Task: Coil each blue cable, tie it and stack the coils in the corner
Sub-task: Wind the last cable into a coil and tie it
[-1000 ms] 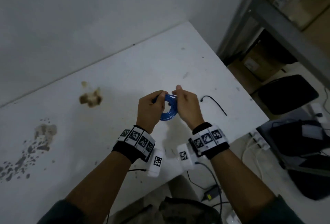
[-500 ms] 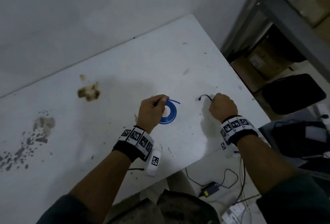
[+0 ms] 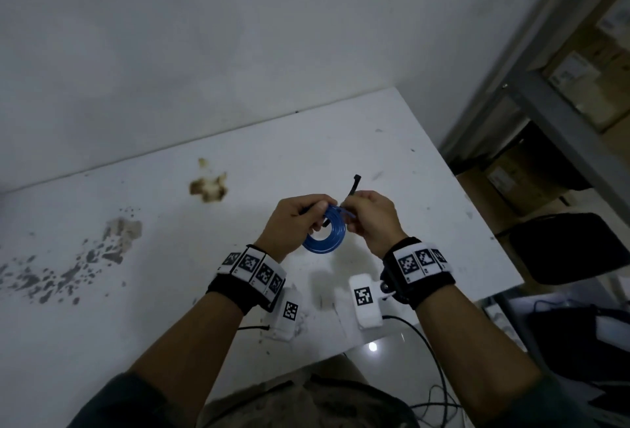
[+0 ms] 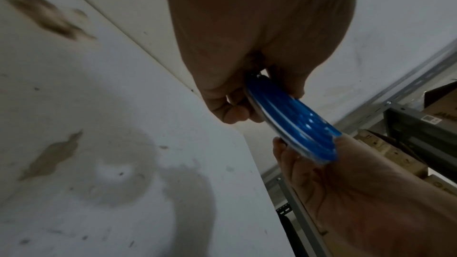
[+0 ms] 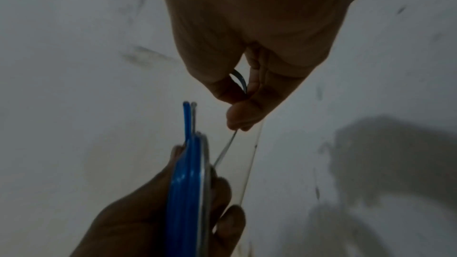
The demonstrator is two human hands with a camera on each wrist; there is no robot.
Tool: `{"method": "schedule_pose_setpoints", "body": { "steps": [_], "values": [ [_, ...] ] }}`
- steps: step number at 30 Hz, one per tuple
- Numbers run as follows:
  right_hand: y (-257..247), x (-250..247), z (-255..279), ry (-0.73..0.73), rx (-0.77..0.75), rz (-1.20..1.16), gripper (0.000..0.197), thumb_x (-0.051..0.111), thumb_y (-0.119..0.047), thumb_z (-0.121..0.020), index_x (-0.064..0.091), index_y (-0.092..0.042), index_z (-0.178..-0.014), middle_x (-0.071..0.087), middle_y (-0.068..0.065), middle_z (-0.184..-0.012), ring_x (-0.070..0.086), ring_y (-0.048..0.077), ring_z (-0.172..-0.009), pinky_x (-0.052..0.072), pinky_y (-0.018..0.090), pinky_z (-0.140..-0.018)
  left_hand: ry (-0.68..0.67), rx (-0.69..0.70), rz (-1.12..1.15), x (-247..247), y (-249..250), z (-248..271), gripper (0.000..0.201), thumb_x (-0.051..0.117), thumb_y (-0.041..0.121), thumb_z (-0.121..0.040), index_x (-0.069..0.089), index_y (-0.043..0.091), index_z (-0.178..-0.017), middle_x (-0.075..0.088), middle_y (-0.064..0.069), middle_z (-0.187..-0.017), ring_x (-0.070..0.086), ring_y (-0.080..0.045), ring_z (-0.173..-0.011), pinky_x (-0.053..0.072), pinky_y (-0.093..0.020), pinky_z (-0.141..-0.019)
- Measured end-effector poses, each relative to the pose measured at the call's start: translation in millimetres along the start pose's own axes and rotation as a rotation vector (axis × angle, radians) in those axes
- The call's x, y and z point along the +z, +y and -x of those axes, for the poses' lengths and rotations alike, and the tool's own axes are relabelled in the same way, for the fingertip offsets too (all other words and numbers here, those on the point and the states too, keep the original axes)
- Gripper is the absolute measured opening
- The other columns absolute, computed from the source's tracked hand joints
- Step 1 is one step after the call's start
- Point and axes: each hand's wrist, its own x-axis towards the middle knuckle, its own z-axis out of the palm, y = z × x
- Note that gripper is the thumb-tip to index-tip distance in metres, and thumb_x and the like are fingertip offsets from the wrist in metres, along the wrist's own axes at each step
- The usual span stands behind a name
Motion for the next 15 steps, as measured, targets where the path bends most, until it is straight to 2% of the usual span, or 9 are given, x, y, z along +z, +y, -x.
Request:
{"method": "schedule_pose_setpoints", "body": {
  "steps": [2,5,7,9,11,12,13,15],
  "values": [
    [-2,10,6,-0.08,0.027,-0.039,0.036,0.056,0.002,-0.086,0.058,-0.01,-0.12,0.061,0.005,-0.064,0.05,0.013,-0.047,0.037,0.024,-0.043,0.045,0.013,0.008,-8,1,6,0.021,0.052,0.009,-0.101,0.073,0.014,-0.098,0.058,-0.001,-0.066,0.051,-0.011,-0.061,0.044,-0.021,-0.061],
    [-1,23,17,-0.183,0.056,0.044,0.027,0.054,-0.005,-0.089,0.065,-0.007,-0.113,0.059,0.004,-0.066,0.047,0.015,-0.052,0.035,0.023,-0.045,0.118,0.035,-0.003,-17,1,16,0.022,0.052,0.01,-0.1,0.074,0.014,-0.098,0.058,0.003,-0.062,0.051,-0.012,-0.058,0.044,-0.023,-0.061],
    [3,32,24,-0.254,0.087,0.022,0.022,0.053,-0.013,-0.091,0.069,-0.005,-0.105,0.063,0.011,-0.074,0.053,0.022,-0.063,0.043,0.027,-0.052,0.146,0.056,-0.016,-21,1,23,0.024,0.051,0.009,-0.101,0.075,0.013,-0.098,0.059,0.005,-0.061,0.05,-0.014,-0.058,0.045,-0.023,-0.059],
    [5,38,32,-0.336,0.111,-0.079,0.027,0.048,-0.021,-0.095,0.066,-0.004,-0.105,0.068,0.019,-0.084,0.062,0.029,-0.075,0.052,0.035,-0.068,0.189,0.058,-0.008,-25,2,29,0.026,0.052,0.011,-0.1,0.076,0.018,-0.093,0.063,0.004,-0.064,0.053,-0.015,-0.06,0.047,-0.024,-0.059],
    [7,42,38,-0.446,0.074,-0.109,0.03,0.049,-0.029,-0.097,0.061,-0.006,-0.111,0.069,0.021,-0.092,0.065,0.029,-0.08,0.054,0.034,-0.07,0.251,0.041,0.018,-32,1,34,0.025,0.053,0.011,-0.1,0.075,0.02,-0.09,0.07,-0.003,-0.076,0.063,-0.019,-0.068,0.054,-0.03,-0.067],
    [10,43,41,-0.517,0.034,-0.102,0.032,0.055,-0.031,-0.095,0.058,-0.007,-0.117,0.068,0.021,-0.097,0.064,0.029,-0.084,0.053,0.033,-0.07,0.278,0.025,0.028,-36,1,37,0.023,0.054,0.011,-0.099,0.075,0.017,-0.091,0.073,-0.007,-0.082,0.067,-0.022,-0.074,0.056,-0.032,-0.072],
    [13,43,44,-0.589,-0.016,-0.081,0.038,0.062,-0.028,-0.091,0.055,-0.011,-0.124,0.067,0.02,-0.102,0.063,0.029,-0.088,0.051,0.031,-0.07,0.299,0.012,0.04,-39,1,39,0.021,0.055,0.01,-0.099,0.075,0.013,-0.093,0.073,-0.01,-0.086,0.069,-0.024,-0.078,0.057,-0.031,-0.074],
    [20,43,48,-0.683,-0.12,0.009,0.064,0.071,-0.008,-0.084,0.042,-0.02,-0.14,0.069,0.015,-0.105,0.066,0.024,-0.091,0.051,0.029,-0.072,0.326,-0.005,0.044,-44,3,45,0.02,0.055,0.009,-0.098,0.075,0.007,-0.096,0.073,-0.01,-0.086,0.069,-0.019,-0.076,0.055,-0.022,-0.069]
  ]
}}
